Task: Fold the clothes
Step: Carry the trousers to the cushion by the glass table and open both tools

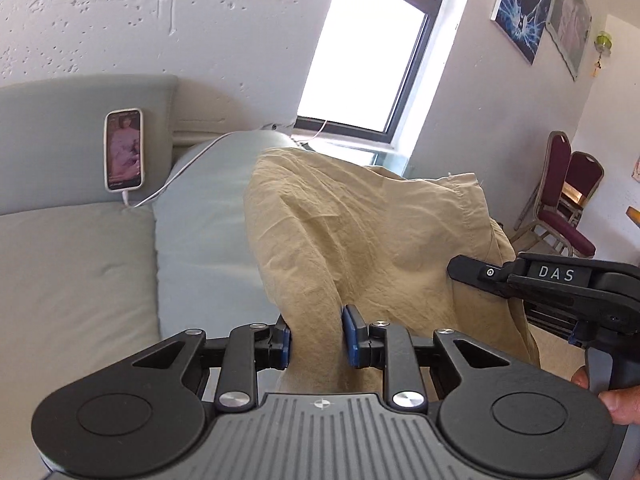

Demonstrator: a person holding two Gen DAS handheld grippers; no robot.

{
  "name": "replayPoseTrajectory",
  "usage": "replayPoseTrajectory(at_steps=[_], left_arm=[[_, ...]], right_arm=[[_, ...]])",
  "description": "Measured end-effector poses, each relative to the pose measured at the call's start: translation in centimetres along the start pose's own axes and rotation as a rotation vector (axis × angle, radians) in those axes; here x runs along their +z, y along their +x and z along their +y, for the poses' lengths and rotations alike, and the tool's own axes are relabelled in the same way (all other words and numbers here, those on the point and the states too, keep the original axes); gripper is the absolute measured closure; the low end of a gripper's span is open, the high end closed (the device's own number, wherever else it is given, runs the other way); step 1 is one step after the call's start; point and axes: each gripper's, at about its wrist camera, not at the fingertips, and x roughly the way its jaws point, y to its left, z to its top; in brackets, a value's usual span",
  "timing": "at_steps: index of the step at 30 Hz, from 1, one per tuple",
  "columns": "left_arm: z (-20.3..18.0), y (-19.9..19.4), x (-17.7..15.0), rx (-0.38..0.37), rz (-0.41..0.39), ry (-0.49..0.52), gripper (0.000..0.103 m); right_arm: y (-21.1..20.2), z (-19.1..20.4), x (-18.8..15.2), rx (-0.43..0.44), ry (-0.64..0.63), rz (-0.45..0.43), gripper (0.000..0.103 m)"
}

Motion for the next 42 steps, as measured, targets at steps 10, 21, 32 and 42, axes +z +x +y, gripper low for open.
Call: replayPoseTrajectory(at_steps=[10, 21, 32, 42], left_arm=[[0.8, 10.8, -1.9, 0.093, 0.182, -0.13, 0.052], [1.3, 1.4, -2.8, 0.076, 0.029, 0.006, 0.049], [-3.0, 5.0, -7.0, -0.043, 0.295, 0.105, 0.07], [-3.5, -5.1, -4.1, 0.057, 0.184, 0.062, 0.037]], right_arm=[[11.4, -6.6, 2.5, -0.242, -0.036, 0.178, 0.066], [2.6, -5.5, 1.6, -0.142, -0.019, 0.009, 0.031], [3.0, -4.7, -4.2, -0.208, -0.129, 0.224, 0.103], [-5.3, -2.1, -1.9, -0.137, 0.026, 0.199, 0.041]])
